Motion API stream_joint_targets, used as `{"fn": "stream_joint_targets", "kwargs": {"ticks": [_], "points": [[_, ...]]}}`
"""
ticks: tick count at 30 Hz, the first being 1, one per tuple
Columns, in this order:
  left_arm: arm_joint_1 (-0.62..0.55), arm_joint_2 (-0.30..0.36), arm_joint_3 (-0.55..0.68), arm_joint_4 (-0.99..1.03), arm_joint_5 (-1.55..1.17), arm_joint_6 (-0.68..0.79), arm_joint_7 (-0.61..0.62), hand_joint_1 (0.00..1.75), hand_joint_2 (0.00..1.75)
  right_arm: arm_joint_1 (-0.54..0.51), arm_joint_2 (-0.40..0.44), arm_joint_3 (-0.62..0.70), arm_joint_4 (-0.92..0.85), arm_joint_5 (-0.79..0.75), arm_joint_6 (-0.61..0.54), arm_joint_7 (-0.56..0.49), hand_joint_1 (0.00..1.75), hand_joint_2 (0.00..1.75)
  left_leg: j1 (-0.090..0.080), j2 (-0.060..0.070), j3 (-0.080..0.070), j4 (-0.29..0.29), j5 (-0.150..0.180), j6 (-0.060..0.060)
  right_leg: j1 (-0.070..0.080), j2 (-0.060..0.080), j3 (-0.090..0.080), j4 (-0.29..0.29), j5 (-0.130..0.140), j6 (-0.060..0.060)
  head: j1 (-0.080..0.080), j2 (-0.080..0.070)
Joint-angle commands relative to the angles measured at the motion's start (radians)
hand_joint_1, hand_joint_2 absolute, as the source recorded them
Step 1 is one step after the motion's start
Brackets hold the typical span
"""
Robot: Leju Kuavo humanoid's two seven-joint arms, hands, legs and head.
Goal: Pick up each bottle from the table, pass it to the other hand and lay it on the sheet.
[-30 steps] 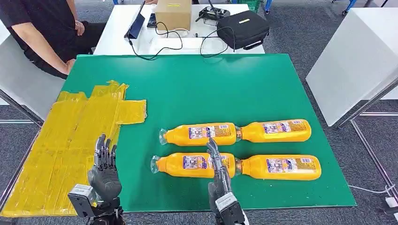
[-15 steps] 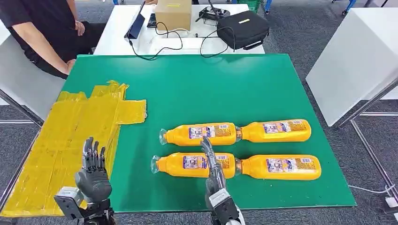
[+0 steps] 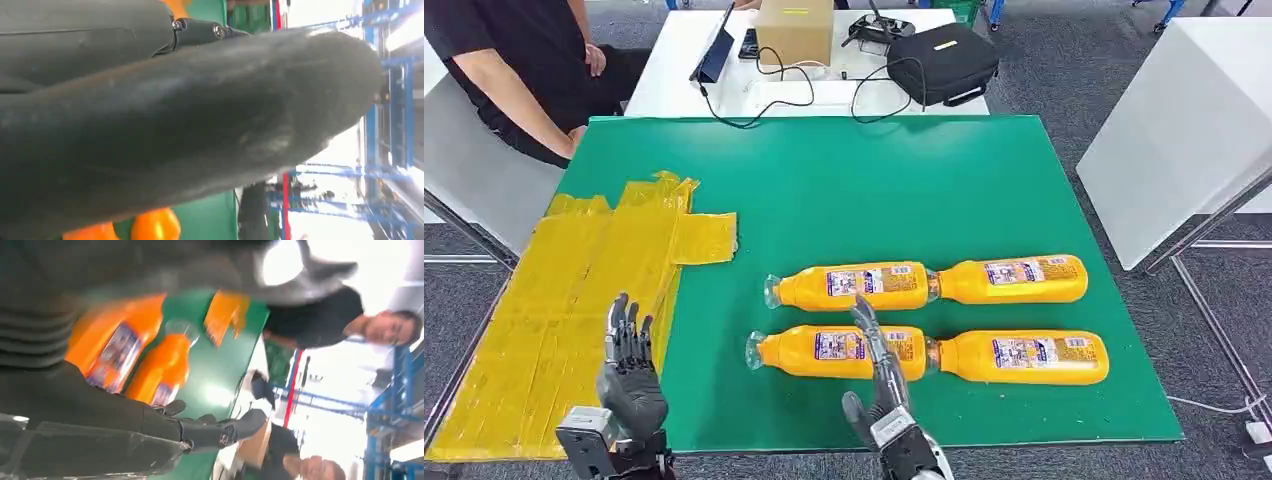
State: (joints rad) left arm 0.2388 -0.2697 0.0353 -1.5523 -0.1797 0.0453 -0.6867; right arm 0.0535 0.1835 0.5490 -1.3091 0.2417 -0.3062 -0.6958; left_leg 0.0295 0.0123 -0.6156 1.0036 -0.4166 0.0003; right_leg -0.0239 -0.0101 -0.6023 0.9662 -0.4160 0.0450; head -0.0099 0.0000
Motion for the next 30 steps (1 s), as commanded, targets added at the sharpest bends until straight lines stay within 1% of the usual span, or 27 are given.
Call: {"fn": "stream_joint_targets", "kwargs": {"ticks": [1, 2, 3, 4, 5, 6, 7, 8, 9, 10, 11, 12, 14, 15, 16, 18, 19, 20, 21, 22, 23, 24, 25, 26, 27, 28, 30], "points": [[-0.054, 0.020, -0.120, 0.106, -0.003, 0.012, -0.011, 0.00, 0.00, 0.069, -0.060, -0.104, -0.089, 0.050, -0.018, -0.002, 0.00, 1.75, -0.001, -0.003, 0.003, -0.001, 0.000, 0.002, -0.001, -0.002, 0.004, -0.001, -0.001, -0.001, 0.000, 0.000], [-0.054, 0.020, -0.120, 0.106, -0.003, 0.012, -0.011, 0.00, 0.00, 0.069, -0.060, -0.104, -0.089, 0.050, -0.018, -0.002, 0.00, 1.75, -0.001, -0.003, 0.006, -0.002, -0.001, 0.002, -0.001, -0.002, 0.007, -0.001, -0.002, -0.002, 0.000, 0.000], [-0.054, 0.020, -0.120, 0.106, -0.003, 0.012, -0.011, 0.00, 0.00, 0.069, -0.060, -0.104, -0.089, 0.050, -0.018, -0.002, 0.00, 1.75, -0.001, -0.002, 0.004, -0.001, -0.001, 0.002, -0.001, -0.001, 0.005, -0.001, -0.002, -0.002, 0.000, 0.000], [-0.063, 0.026, -0.122, 0.120, 0.000, 0.006, -0.011, 0.00, 0.00, 0.081, -0.043, -0.132, -0.094, 0.093, -0.024, -0.002, 0.00, 1.75, -0.001, -0.002, 0.006, -0.002, -0.002, 0.002, -0.001, -0.001, 0.007, -0.001, -0.002, -0.003, 0.000, 0.000], [-0.074, 0.027, -0.126, 0.128, 0.005, -0.001, -0.011, 0.00, 0.00, 0.092, -0.036, -0.157, -0.103, 0.124, -0.020, -0.002, 0.00, 1.75, -0.001, -0.002, 0.003, -0.002, -0.001, 0.001, -0.001, -0.001, 0.004, -0.001, -0.001, -0.002, 0.000, 0.000], [-0.081, 0.027, -0.128, 0.135, 0.008, -0.006, -0.011, 0.00, 0.00, 0.097, -0.036, -0.166, -0.112, 0.140, -0.023, -0.002, 0.00, 1.75, -0.001, -0.004, 0.005, -0.002, -0.001, 0.001, 0.000, -0.002, 0.006, -0.001, -0.002, -0.003, 0.000, 0.000], [-0.097, 0.028, -0.130, 0.149, 0.008, -0.010, -0.011, 0.00, 0.00, 0.109, -0.033, -0.188, -0.138, 0.186, -0.003, 0.009, 0.00, 1.75, -0.001, -0.003, 0.003, -0.001, 0.000, 0.001, -0.001, -0.003, 0.004, 0.000, -0.001, -0.002, 0.000, 0.000], [-0.106, 0.030, -0.133, 0.153, 0.010, -0.010, -0.011, 0.00, 0.00, 0.113, -0.034, -0.199, -0.151, 0.230, 0.026, 0.030, 0.00, 1.75, -0.001, -0.004, 0.005, -0.001, -0.001, 0.002, 0.000, -0.003, 0.006, 0.000, -0.002, -0.003, 0.000, 0.000], [-0.118, 0.032, -0.135, 0.160, 0.012, -0.012, -0.011, 0.00, 0.00, 0.121, -0.031, -0.218, -0.166, 0.286, 0.025, 0.051, 0.00, 1.75, -0.001, -0.003, 0.003, -0.001, 0.000, 0.001, -0.001, -0.002, 0.003, 0.000, -0.001, -0.002, 0.000, 0.000], [-0.125, 0.035, -0.140, 0.163, 0.010, -0.008, -0.011, 0.00, 0.00, 0.127, -0.025, -0.236, -0.180, 0.310, 0.031, 0.058, 0.00, 1.75, -0.001, -0.004, 0.004, -0.001, -0.001, 0.002, -0.001, -0.003, 0.005, 0.000, -0.002, -0.002, 0.000, 0.000], [-0.130, 0.036, -0.141, 0.172, 0.009, -0.009, -0.011, 0.00, 0.00, 0.128, -0.022, -0.247, -0.187, 0.319, 0.040, 0.061, 0.00, 1.75, -0.001, -0.002, 0.002, -0.001, 0.000, 0.001, 0.000, -0.002, 0.003, 0.000, -0.001, -0.001, 0.000, 0.000], [-0.141, 0.037, -0.141, 0.189, 0.012, -0.015, -0.011, 0.00, 0.00, 0.131, -0.016, -0.269, -0.199, 0.337, 0.043, 0.066, 0.00, 1.75, -0.001, -0.003, 0.005, -0.001, -0.001, 0.002, 0.000, -0.002, 0.006, 0.000, -0.002, -0.002, 0.000, 0.000], [-0.160, 0.039, -0.149, 0.213, 0.009, -0.010, -0.011, 0.00, 0.00, 0.136, -0.004, -0.297, -0.214, 0.368, 0.052, 0.073, 0.00, 1.75, -0.001, -0.004, 0.004, -0.001, 0.000, 0.002, -0.001, -0.003, 0.005, 0.000, -0.002, -0.002, 0.000, 0.000], [-0.171, 0.044, -0.161, 0.225, 0.002, 0.008, -0.011, 0.00, 0.00, 0.140, 0.008, -0.311, -0.218, 0.380, 0.065, 0.072, 0.00, 1.75, -0.001, -0.004, 0.006, -0.001, -0.001, 0.002, -0.001, -0.003, 0.007, 0.000, -0.003, -0.003, 0.000, 0.000], [-0.175, 0.044, -0.163, 0.230, 0.005, 0.004, -0.011, 0.00, 0.00, 0.140, 0.012, -0.315, -0.215, 0.385, 0.066, 0.073, 0.00, 1.75, -0.001, -0.003, 0.004, -0.001, 0.000, 0.002, -0.001, -0.002, 0.005, 0.000, -0.001, -0.002, 0.000, 0.000], [-0.174, 0.049, -0.170, 0.226, 0.007, 0.011, -0.011, 0.00, 0.00, 0.139, 0.022, -0.316, -0.202, 0.395, 0.070, 0.073, 0.00, 1.75, -0.001, -0.002, 0.003, -0.001, 0.000, 0.001, 0.000, -0.001, 0.004, 0.000, -0.001, -0.002, 0.000, 0.000], [-0.173, 0.050, -0.170, 0.226, 0.008, 0.012, -0.011, 0.00, 0.00, 0.138, 0.023, -0.315, -0.199, 0.397, 0.070, 0.073, 0.00, 1.75, -0.001, -0.003, 0.005, -0.002, -0.001, 0.002, -0.001, -0.001, 0.006, -0.001, -0.002, -0.003, 0.000, 0.000], [-0.173, 0.050, -0.170, 0.226, 0.008, 0.012, -0.011, 0.00, 0.00, 0.138, 0.023, -0.315, -0.199, 0.397, 0.070, 0.073, 0.00, 1.75, -0.001, -0.001, 0.004, -0.001, -0.001, 0.001, 0.000, 0.000, 0.004, -0.001, -0.001, -0.002, 0.000, 0.000], [-0.173, 0.050, -0.170, 0.226, 0.008, 0.012, -0.011, 0.00, 0.00, 0.138, 0.023, -0.315, -0.199, 0.397, 0.070, 0.073, 0.00, 1.75, -0.001, -0.002, 0.010, -0.001, -0.003, 0.002, 0.000, 0.000, 0.010, 0.000, -0.004, -0.005, 0.000, 0.000], [-0.173, 0.050, -0.170, 0.226, 0.008, 0.012, -0.011, 0.00, 0.00, 0.138, 0.023, -0.315, -0.199, 0.397, 0.070, 0.073, 0.00, 1.75, -0.001, -0.001, 0.004, -0.002, -0.001, 0.001, 0.000, 0.000, 0.005, -0.001, -0.001, -0.002, 0.000, 0.000], [-0.172, 0.060, -0.164, 0.225, 0.020, 0.010, -0.011, 0.00, 0.00, 0.131, 0.034, -0.313, -0.178, 0.426, 0.036, 0.070, 0.00, 1.75, -0.001, -0.002, 0.007, -0.001, -0.002, 0.002, 0.000, 0.000, 0.007, 0.000, -0.003, -0.003, 0.000, 0.000], [-0.169, 0.067, -0.161, 0.223, 0.029, 0.011, -0.011, 0.00, 0.00, 0.129, 0.041, -0.310, -0.172, 0.446, 0.001, 0.053, 0.00, 1.75, -0.001, -0.001, 0.005, -0.001, -0.001, 0.001, 0.000, -0.001, 0.005, -0.001, -0.001, -0.002, 0.000, 0.000], [-0.169, 0.071, -0.157, 0.225, 0.035, 0.010, -0.011, 0.00, 0.00, 0.128, 0.046, -0.306, -0.168, 0.450, -0.012, 0.044, 0.00, 1.75, -0.001, -0.001, 0.007, -0.002, -0.002, 0.002, 0.000, 0.001, 0.007, -0.001, -0.002, -0.003, 0.000, 0.000], [-0.170, 0.079, -0.150, 0.229, 0.047, 0.008, -0.011, 0.00, 0.00, 0.118, 0.057, -0.303, -0.155, 0.444, -0.018, 0.047, 0.00, 0.00, 0.000, 0.001, 0.005, -0.002, -0.001, 0.001, 0.000, 0.002, 0.005, -0.001, -0.001, -0.002, 0.000, 0.000], [-0.172, 0.082, -0.144, 0.230, 0.050, 0.012, -0.011, 0.00, 0.00, 0.108, 0.062, -0.302, -0.145, 0.426, -0.015, 0.048, 0.00, 0.00, -0.001, 0.000, 0.007, -0.002, -0.002, 0.002, 0.000, 0.002, 0.007, -0.001, -0.002, -0.003, 0.000, 0.000], [-0.175, 0.085, -0.133, 0.235, 0.058, 0.009, -0.011, 0.00, 0.00, 0.090, 0.065, -0.294, -0.132, 0.426, -0.017, 0.049, 0.00, 0.00, 0.000, 0.001, 0.004, -0.001, 0.000, 0.001, 0.000, 0.001, 0.003, -0.001, 0.000, -0.002, 0.000, 0.000], [-0.172, 0.090, -0.124, 0.226, 0.058, 0.009, -0.011, 0.00, 0.00, 0.063, 0.063, -0.273, -0.113, 0.436, -0.004, 0.058, 0.00, 0.00, 0.000, 0.001, 0.008, -0.002, -0.002, 0.002, 0.000, 0.003, 0.007, -0.001, -0.001, -0.004, 0.000, 0.000]]}}
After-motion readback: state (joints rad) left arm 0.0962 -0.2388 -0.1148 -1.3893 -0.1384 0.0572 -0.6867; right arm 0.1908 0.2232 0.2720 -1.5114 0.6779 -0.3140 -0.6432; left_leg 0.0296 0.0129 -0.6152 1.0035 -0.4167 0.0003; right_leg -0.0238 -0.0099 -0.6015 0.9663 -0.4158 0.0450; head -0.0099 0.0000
